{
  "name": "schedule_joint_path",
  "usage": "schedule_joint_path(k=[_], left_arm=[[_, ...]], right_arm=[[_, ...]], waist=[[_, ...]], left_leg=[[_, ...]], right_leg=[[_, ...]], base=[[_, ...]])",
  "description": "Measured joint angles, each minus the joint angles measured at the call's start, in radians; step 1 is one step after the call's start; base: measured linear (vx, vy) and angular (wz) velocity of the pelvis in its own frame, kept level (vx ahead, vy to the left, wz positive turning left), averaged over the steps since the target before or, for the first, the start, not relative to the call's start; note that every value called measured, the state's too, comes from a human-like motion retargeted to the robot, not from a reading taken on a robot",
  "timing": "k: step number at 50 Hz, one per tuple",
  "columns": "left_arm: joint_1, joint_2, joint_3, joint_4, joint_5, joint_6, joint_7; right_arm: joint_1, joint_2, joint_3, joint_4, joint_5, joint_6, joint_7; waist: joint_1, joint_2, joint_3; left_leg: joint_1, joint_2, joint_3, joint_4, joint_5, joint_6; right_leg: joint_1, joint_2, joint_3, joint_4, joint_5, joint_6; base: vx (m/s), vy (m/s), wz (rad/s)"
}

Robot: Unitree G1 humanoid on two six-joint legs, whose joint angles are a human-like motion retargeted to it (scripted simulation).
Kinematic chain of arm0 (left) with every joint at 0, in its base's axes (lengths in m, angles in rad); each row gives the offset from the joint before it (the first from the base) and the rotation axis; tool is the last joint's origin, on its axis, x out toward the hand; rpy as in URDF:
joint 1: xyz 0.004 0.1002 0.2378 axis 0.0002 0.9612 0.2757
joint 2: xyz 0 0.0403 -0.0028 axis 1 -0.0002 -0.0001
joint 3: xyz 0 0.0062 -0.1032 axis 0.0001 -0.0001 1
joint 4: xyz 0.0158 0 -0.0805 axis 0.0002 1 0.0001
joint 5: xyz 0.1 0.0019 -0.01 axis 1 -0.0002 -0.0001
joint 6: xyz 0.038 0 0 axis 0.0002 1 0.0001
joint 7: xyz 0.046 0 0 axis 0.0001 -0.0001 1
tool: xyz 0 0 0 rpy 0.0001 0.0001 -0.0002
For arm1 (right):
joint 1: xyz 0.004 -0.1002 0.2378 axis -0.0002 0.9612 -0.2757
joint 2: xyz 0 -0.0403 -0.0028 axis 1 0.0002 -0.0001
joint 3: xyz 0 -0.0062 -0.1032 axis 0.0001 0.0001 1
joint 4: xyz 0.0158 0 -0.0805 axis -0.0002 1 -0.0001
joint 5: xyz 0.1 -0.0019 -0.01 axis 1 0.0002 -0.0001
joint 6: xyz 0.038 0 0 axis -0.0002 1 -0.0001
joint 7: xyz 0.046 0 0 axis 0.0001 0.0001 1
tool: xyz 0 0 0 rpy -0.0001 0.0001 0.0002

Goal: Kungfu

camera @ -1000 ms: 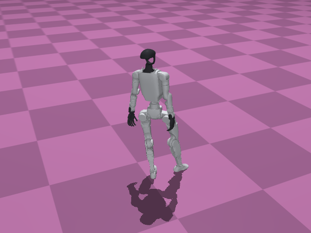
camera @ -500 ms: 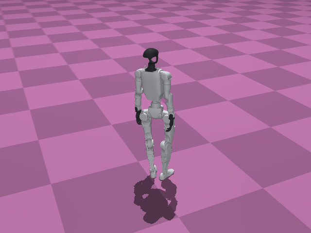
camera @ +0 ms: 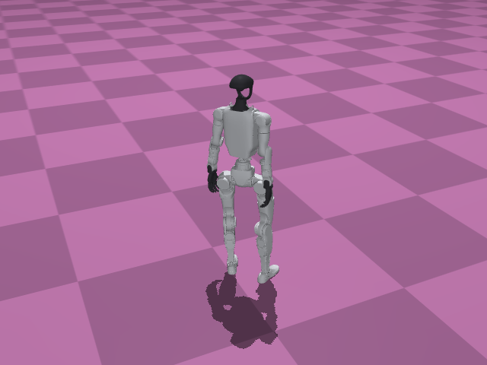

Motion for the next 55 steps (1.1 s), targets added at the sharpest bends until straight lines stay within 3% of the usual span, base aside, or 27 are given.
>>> schedule_joint_path(k=[3,8,10,13,16,18,20,23,31,33,35,38,40,42,43,45,47,50,52,55], left_arm=[[0.009,-0.028,0.049,-0.016,-0.093,-0.032,-0.035],[-0.048,-0.132,0.211,-0.015,-0.433,-0.095,-0.097],[-0.088,-0.163,0.282,-0.018,-0.69,-0.093,-0.159],[-0.14,-0.181,0.41,-0.04,-1.106,-0.036,-0.285],[-0.169,-0.176,0.547,-0.069,-1.474,0.013,-0.348],[-0.172,-0.155,0.611,-0.076,-1.64,0.019,-0.34],[-0.16,-0.131,0.647,-0.077,-1.683,0.011,-0.314],[-0.136,-0.095,0.642,-0.08,-1.587,-0.015,-0.286],[-0.081,-0.062,0.608,-0.119,-1.398,-0.032,-0.281],[-0.073,-0.053,0.587,-0.122,-1.361,-0.039,-0.277],[-0.055,-0.037,0.536,-0.123,-1.255,-0.048,-0.255],[0.005,0.012,0.391,-0.128,-0.823,-0.102,-0.192],[0.05,0.095,0.222,-0.141,-0.397,-0.175,-0.13],[0.061,0.204,0.012,-0.17,0.115,-0.251,-0.098],[0.049,0.253,-0.101,-0.183,0.381,-0.253,-0.066],[0.015,0.319,-0.288,-0.225,0.89,-0.192,0.019],[0.007,0.323,-0.378,-0.231,1.219,-0.133,0.144],[0.048,0.28,-0.372,-0.193,1.327,-0.107,0.252],[0.063,0.231,-0.301,-0.159,1.24,-0.108,0.199],[0.068,0.186,-0.242,-0.126,1.035,-0.106,0.051]], right_arm=[[-0.006,0.01,-0.018,0.022,0.052,-0.027,0.005],[-0.015,0.024,-0.13,0.0,0.271,-0.149,0.087],[-0.018,0.029,-0.187,-0.02,0.47,-0.211,0.167],[-0.043,0.053,-0.308,-0.067,0.905,-0.215,0.3],[-0.093,0.073,-0.469,-0.122,1.343,-0.215,0.372],[-0.121,0.064,-0.551,-0.148,1.58,-0.221,0.372],[-0.129,0.04,-0.601,-0.158,1.713,-0.219,0.366],[-0.122,-0.01,-0.629,-0.146,1.691,-0.197,0.389],[-0.088,-0.071,-0.632,-0.124,1.528,-0.182,0.384],[-0.083,-0.077,-0.619,-0.115,1.521,-0.179,0.385],[-0.071,-0.09,-0.594,-0.093,1.457,-0.181,0.357],[-0.028,-0.131,-0.46,-0.044,1.131,-0.201,0.217],[-0.001,-0.175,-0.319,-0.01,0.741,-0.245,0.112],[0.012,-0.251,-0.135,0.023,0.231,-0.284,0.081],[0.001,-0.29,-0.034,0.033,-0.048,-0.283,0.088],[-0.049,-0.341,0.149,0.024,-0.596,-0.168,0.11],[-0.089,-0.336,0.225,-0.005,-1.03,-0.08,0.06],[-0.103,-0.296,0.269,-0.01,-1.272,-0.058,-0.176],[-0.089,-0.267,0.234,0.004,-1.18,-0.05,-0.273],[-0.053,-0.219,0.139,0.031,-0.92,-0.038,-0.22]], waist=[[0.001,0.0,0.004],[-0.01,-0.001,0.023],[-0.036,0.0,0.019],[-0.038,-0.008,0.012],[-0.039,-0.004,0.009],[-0.059,0.005,0.008],[-0.076,0.014,0.006],[-0.063,0.023,0.014],[-0.051,0.035,0.005],[-0.051,0.045,0.01],[-0.055,0.053,0.01],[-0.074,0.06,0.028],[-0.064,0.054,0.052],[-0.038,0.046,0.079],[-0.008,0.042,0.086],[0.053,0.037,0.093],[0.027,0.03,0.091],[-0.036,0.028,0.069],[-0.031,0.028,0.067],[0.001,0.031,0.054]], left_leg=[[-0.008,0.012,-0.015,-0.005,0.022,-0.002],[-0.067,0.023,-0.024,0.034,0.029,0.019],[-0.092,0.043,0.034,0.054,-0.007,0.054],[-0.101,0.068,0.125,0.061,-0.035,0.1],[-0.1,0.11,0.205,0.066,-0.024,0.09],[-0.099,0.125,0.221,0.065,-0.006,0.076],[-0.101,0.126,0.194,0.059,0.028,0.07],[-0.089,0.134,0.186,0.042,0.087,0.048],[-0.075,0.142,0.185,0.042,0.088,0.009],[-0.068,0.139,0.156,0.039,0.026,-0.038],[-0.101,0.113,-0.013,0.076,-0.06,-0.077],[-0.159,0.034,-0.249,0.107,-0.106,-0.093],[-0.161,-0.03,-0.402,0.13,-0.128,-0.133],[-0.142,-0.055,-0.431,0.141,-0.118,-0.14],[-0.136,-0.037,-0.37,0.144,-0.103,-0.136],[-0.131,0.0,-0.258,0.158,-0.071,-0.105],[-0.136,-0.003,-0.243,0.178,-0.079,-0.039],[-0.129,-0.006,-0.193,0.175,-0.035,0.064],[-0.119,-0.001,-0.161,0.172,-0.04,0.068],[-0.108,0.0,-0.151,0.172,-0.043,0.033]], right_leg=[[0.015,0.011,-0.096,-0.029,0.002,-0.064],[0.016,0.01,-0.137,-0.038,-0.02,-0.068],[0.004,0.009,-0.16,-0.036,-0.04,-0.081],[-0.014,0.008,-0.171,-0.028,-0.083,-0.099],[-0.022,0.012,-0.185,-0.02,-0.114,-0.1],[-0.021,0.019,-0.19,-0.017,-0.102,-0.1],[-0.017,0.026,-0.193,-0.015,-0.074,-0.106],[-0.01,0.04,-0.173,-0.013,-0.061,-0.11],[0.002,0.06,-0.15,-0.017,-0.08,-0.103],[-0.005,0.083,-0.105,0.001,-0.155,-0.094],[-0.038,0.115,0.036,0.035,-0.225,-0.109],[-0.075,0.191,0.275,0.077,-0.269,-0.161],[-0.082,0.211,0.348,0.088,-0.256,-0.156],[-0.057,0.167,0.247,0.059,-0.162,-0.125],[-0.048,0.151,0.199,0.043,-0.102,-0.121],[-0.042,0.139,0.169,0.028,-0.072,-0.128],[-0.029,0.124,0.154,0.013,-0.069,-0.145],[-0.02,0.106,0.133,-0.004,-0.059,-0.162],[-0.015,0.097,0.139,-0.006,-0.057,-0.164],[-0.016,0.092,0.135,0.01,-0.058,-0.156]], base=[[-0.19,-0.2,0.24],[-0.27,-0.13,0.72],[-0.23,-0.09,1.1],[-0.19,-0.06,0.48],[-0.16,-0.04,0.05],[-0.1,-0.05,0.28],[-0.02,-0.02,0.16],[0.0,0.01,-0.07],[-0.01,0.02,-0.02],[-0.01,0.06,0.02],[0.0,0.06,0.28],[-0.01,0.03,0.41],[-0.04,0.09,0.11],[-0.07,0.14,-0.18],[-0.09,0.15,-0.98],[-0.06,0.15,-1.27],[0.09,0.09,-0.19],[0.23,0.13,0.05],[0.2,0.15,-0.43],[0.24,0.13,-0.33]])
